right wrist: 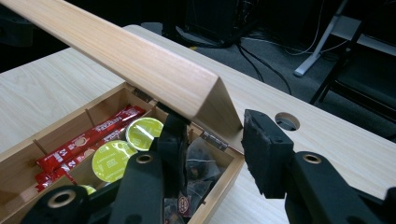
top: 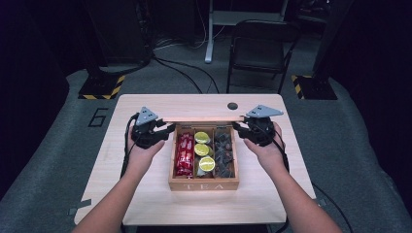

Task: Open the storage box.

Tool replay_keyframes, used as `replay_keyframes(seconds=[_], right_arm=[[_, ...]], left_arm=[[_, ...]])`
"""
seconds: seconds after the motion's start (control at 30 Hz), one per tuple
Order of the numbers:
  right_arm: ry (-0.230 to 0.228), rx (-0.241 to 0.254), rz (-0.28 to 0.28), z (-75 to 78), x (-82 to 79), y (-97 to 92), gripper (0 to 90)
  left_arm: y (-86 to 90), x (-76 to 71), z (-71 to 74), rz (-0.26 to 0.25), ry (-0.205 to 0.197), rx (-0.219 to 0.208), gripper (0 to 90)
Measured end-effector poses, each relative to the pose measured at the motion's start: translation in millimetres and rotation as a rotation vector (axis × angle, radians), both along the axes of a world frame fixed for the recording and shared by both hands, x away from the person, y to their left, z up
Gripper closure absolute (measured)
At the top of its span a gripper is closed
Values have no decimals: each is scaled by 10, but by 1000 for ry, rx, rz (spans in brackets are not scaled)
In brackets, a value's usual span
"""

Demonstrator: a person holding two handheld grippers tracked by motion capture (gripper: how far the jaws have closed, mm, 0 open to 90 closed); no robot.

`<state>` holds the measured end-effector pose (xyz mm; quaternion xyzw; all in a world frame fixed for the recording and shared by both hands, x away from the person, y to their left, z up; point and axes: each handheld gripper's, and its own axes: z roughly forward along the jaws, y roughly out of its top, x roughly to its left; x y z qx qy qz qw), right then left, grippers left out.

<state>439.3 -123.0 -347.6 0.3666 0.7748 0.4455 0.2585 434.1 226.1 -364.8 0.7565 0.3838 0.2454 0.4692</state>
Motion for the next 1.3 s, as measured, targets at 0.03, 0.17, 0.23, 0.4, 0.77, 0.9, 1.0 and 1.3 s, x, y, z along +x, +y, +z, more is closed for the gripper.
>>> replay_keyframes(seconds=[0.03,0.17,0.23,0.4,0.77,0.9,1.0,1.3], right_arm=[[-1,-5,3,3,4,-3,604],[-6,-6,2,13,22,3,605],[-4,-2,-2,17,27,5,605],[-2,3,-5,34,58,7,605],[3,18,-13,75,133,9,605],[5,26,-22,92,157,18,605],[2,31,-30,102,172,28,596],[3,37,-34,115,261,47,576]], left_arm=[[-6,4,2,6,-7,-4,585],[-1,27,11,9,-4,-5,599],[-1,38,20,11,-6,-2,602],[-2,71,36,18,-1,-15,607],[5,145,77,21,7,-20,614],[4,174,93,24,13,-26,614],[6,196,103,26,17,-31,615],[12,260,129,32,28,-51,615]])
